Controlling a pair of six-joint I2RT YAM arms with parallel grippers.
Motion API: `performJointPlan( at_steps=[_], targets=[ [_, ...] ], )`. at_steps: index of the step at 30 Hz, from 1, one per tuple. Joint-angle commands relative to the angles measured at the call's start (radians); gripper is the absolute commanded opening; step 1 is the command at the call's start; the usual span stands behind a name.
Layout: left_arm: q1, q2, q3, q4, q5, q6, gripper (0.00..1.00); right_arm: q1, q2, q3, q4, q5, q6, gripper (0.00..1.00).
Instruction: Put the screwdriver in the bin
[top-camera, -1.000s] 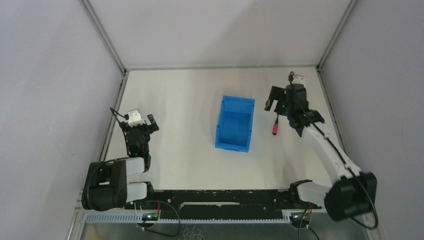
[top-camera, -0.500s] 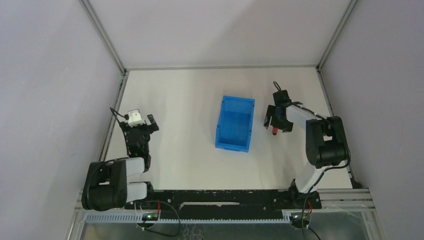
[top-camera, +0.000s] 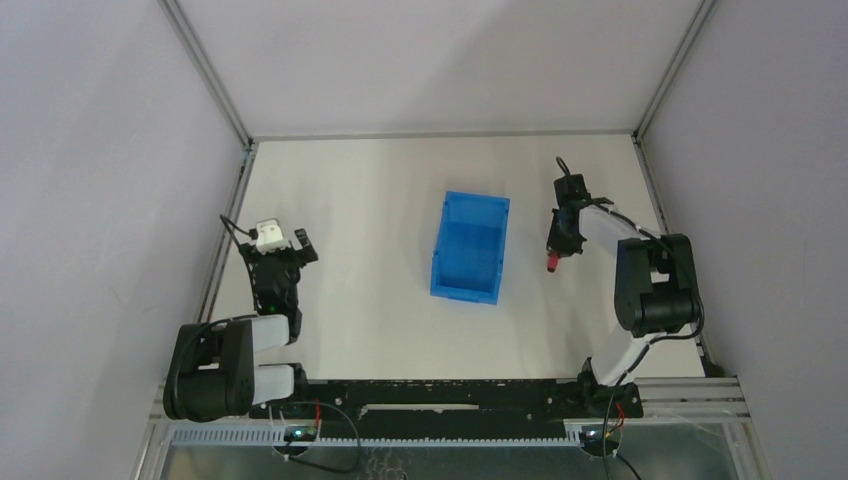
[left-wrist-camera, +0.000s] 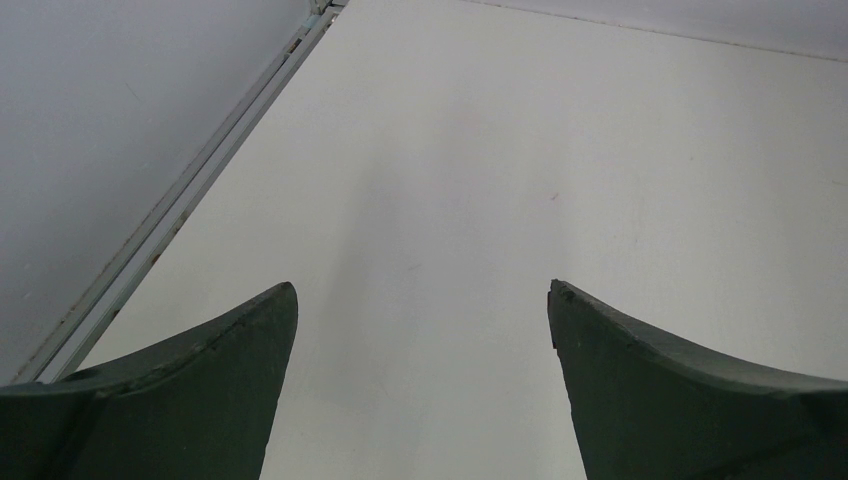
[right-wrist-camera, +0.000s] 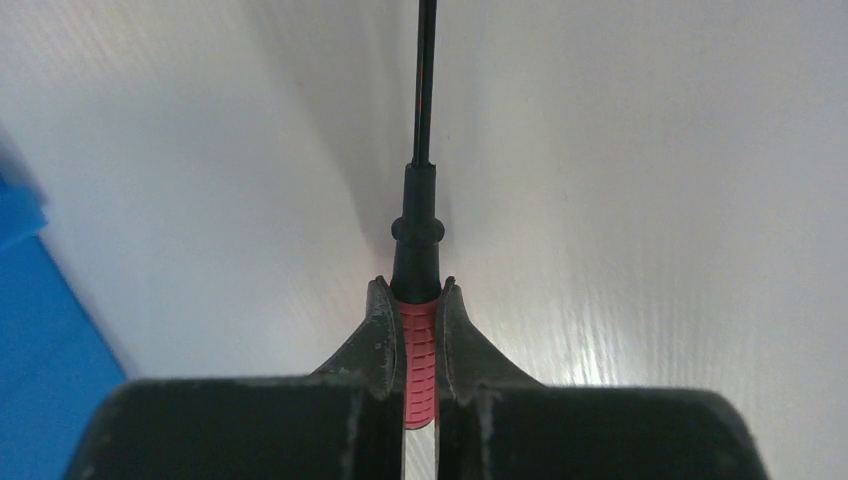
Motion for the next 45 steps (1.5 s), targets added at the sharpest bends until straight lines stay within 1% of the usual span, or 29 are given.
performJointPlan(
  at_steps=[1, 6, 11, 15, 20, 23, 29, 35, 39, 40, 45],
  targets=[
    [-0.002, -0.008, 0.032, 0.029, -0.002, 0.020, 1.00, 0.013, -0.151, 0.119, -0.153, 0.043, -0.058, 0.00],
    [-0.004, -0.007, 0.032, 0.029, -0.003, 0.020, 1.00, 0.074, -0.264, 0.223, -0.320, 0.088, -0.082, 0.00],
    [-0.003, -0.008, 0.032, 0.029, -0.003, 0.020, 1.00, 0.208, -0.323, 0.330, -0.437, 0.116, -0.046, 0.00],
    [-0.003, -0.008, 0.032, 0.029, -0.003, 0.020, 1.00, 0.362, -0.320, 0.439, -0.494, 0.129, -0.001, 0.00],
    [-0.003, -0.008, 0.032, 0.029, -0.003, 0.020, 1.00, 0.520, -0.244, 0.540, -0.522, 0.184, 0.072, 0.00],
    [-0.003, -0.008, 0.032, 0.029, -0.002, 0.020, 1.00, 0.569, -0.184, 0.541, -0.493, 0.204, 0.132, 0.00],
    [-0.003, -0.008, 0.032, 0.029, -0.004, 0.020, 1.00, 0.628, -0.098, 0.453, -0.357, 0.182, 0.218, 0.00],
    [-0.002, -0.008, 0.032, 0.029, -0.003, 0.020, 1.00, 0.642, -0.021, 0.371, -0.248, 0.199, 0.262, 0.00],
    [-0.004, -0.009, 0.032, 0.029, -0.002, 0.020, 1.00, 0.644, 0.016, 0.318, -0.163, 0.191, 0.293, 0.05],
    [-0.004, -0.008, 0.033, 0.029, -0.002, 0.020, 1.00, 0.644, 0.026, 0.307, -0.140, 0.191, 0.298, 0.08],
    [-0.003, -0.008, 0.033, 0.029, -0.003, 0.020, 1.00, 0.642, 0.109, 0.298, -0.112, 0.214, 0.311, 0.13]
  ],
)
